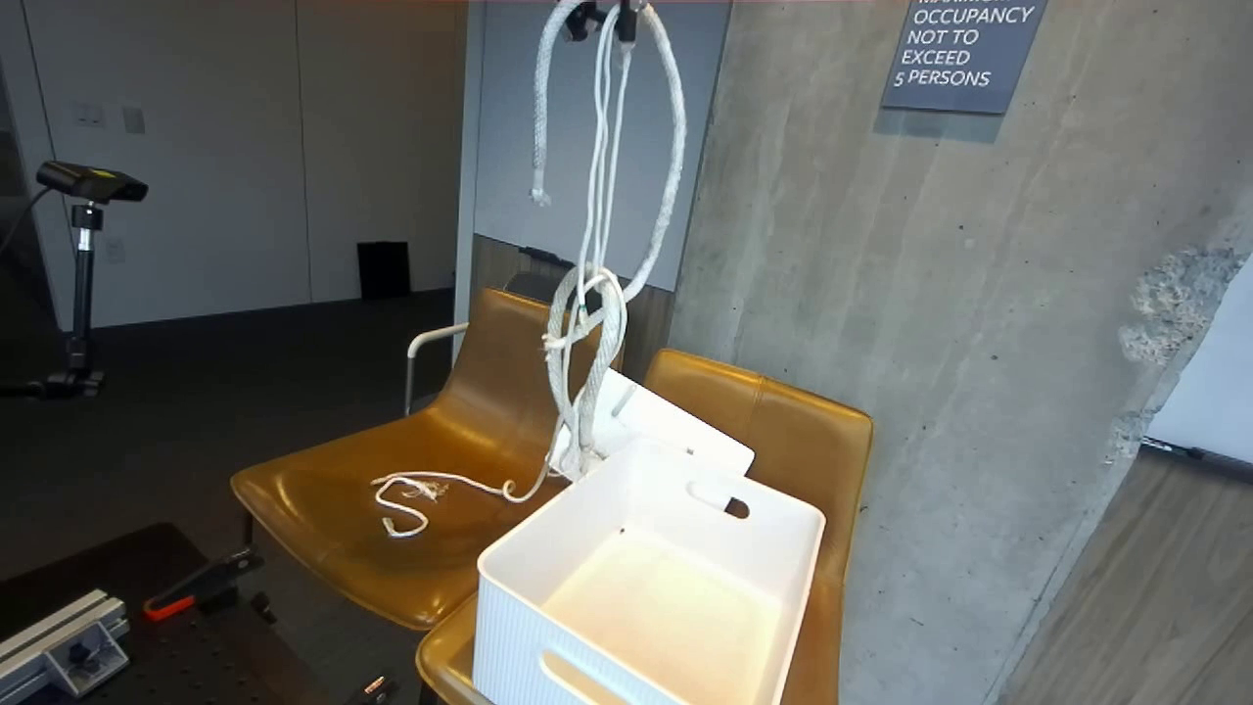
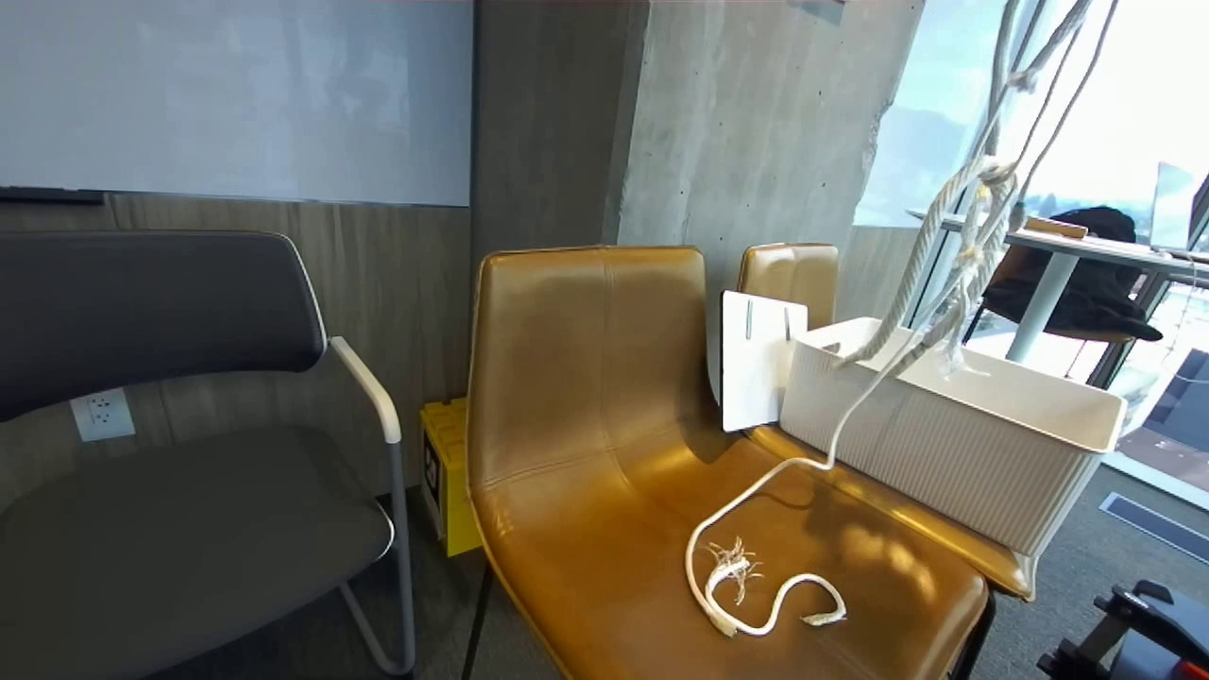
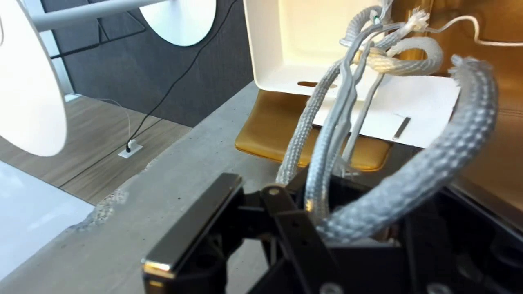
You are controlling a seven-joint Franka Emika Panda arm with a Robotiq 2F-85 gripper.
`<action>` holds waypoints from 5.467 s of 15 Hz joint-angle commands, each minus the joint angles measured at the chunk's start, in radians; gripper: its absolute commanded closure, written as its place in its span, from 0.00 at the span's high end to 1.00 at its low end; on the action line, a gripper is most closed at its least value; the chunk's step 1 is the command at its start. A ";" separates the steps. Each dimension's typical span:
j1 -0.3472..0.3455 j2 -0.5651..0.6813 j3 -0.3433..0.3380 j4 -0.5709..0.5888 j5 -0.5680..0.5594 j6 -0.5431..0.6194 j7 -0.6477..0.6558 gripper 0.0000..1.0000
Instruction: Put the ropes in the basket, then remove them out of the basket
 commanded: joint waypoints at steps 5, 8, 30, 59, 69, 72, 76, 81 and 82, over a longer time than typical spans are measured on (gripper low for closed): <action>-0.180 0.202 -0.130 0.381 0.057 -0.072 -0.247 0.00; -0.294 0.289 -0.158 0.390 0.162 -0.018 -0.306 0.00; -0.055 -0.184 -0.052 -0.383 0.208 -0.002 0.065 0.00; -0.100 -0.118 -0.073 -0.718 0.119 0.410 0.021 1.00; 0.086 -0.204 0.113 -1.158 0.134 0.738 -0.059 1.00; 0.121 -0.145 0.145 -1.154 0.116 0.805 -0.125 1.00; 0.134 0.007 0.162 -1.079 0.105 0.899 -0.202 1.00; 0.139 0.247 0.160 -0.937 0.079 0.962 -0.259 1.00; 0.142 0.292 0.158 -0.907 0.070 0.961 -0.265 1.00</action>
